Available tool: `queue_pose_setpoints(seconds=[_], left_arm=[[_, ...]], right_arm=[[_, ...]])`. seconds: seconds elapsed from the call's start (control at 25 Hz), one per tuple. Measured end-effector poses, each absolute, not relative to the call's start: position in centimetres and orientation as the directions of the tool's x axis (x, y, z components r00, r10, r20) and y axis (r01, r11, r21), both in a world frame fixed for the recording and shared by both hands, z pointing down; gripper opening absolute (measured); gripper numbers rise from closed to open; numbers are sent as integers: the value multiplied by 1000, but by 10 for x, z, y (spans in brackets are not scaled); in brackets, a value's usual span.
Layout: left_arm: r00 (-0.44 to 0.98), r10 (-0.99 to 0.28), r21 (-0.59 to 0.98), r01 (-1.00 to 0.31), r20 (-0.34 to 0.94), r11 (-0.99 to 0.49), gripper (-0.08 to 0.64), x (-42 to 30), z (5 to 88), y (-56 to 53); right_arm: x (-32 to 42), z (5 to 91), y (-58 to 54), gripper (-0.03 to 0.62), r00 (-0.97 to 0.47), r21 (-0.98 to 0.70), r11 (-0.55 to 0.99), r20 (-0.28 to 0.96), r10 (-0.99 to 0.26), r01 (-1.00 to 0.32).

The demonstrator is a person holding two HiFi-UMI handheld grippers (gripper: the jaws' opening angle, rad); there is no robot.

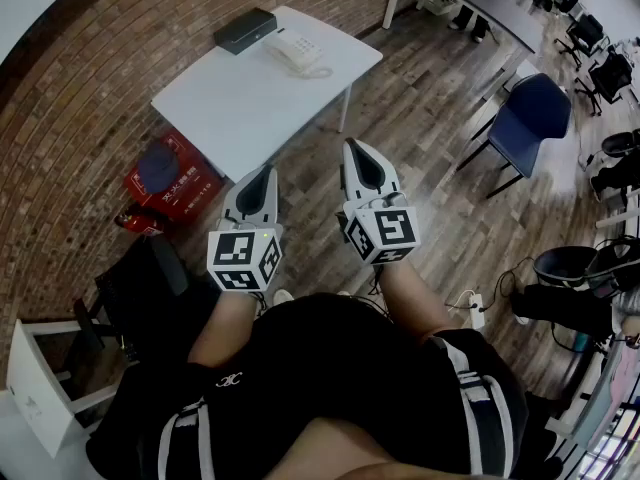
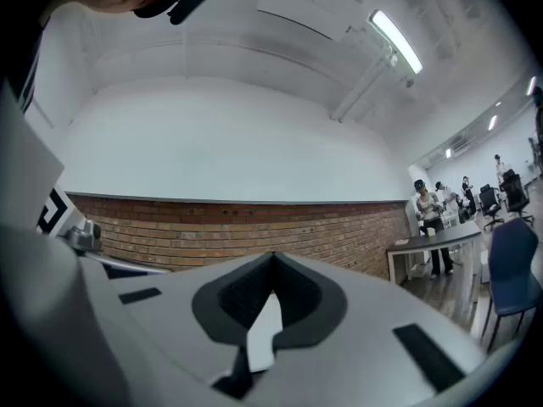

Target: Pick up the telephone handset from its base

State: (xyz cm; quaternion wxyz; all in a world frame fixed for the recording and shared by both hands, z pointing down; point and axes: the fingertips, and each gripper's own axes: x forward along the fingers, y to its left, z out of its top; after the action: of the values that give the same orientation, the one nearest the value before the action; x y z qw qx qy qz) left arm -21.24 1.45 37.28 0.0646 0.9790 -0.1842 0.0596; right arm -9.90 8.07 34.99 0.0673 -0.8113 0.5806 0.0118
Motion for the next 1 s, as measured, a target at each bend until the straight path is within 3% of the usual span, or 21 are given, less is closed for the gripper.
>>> queue_pose_setpoints(seconds=[0.52,1.0], left_arm=[[921,-359,97,-375,150,-922,2,-195,375,43],[923,-360,97,-374,133,-922,2,-166,382,103]], right_arm=[[-84,358,106,-2,310,-142,-296,-94,-946,-945],[-70,361,162,-2,265,-60,-259,-128,-956,-964]])
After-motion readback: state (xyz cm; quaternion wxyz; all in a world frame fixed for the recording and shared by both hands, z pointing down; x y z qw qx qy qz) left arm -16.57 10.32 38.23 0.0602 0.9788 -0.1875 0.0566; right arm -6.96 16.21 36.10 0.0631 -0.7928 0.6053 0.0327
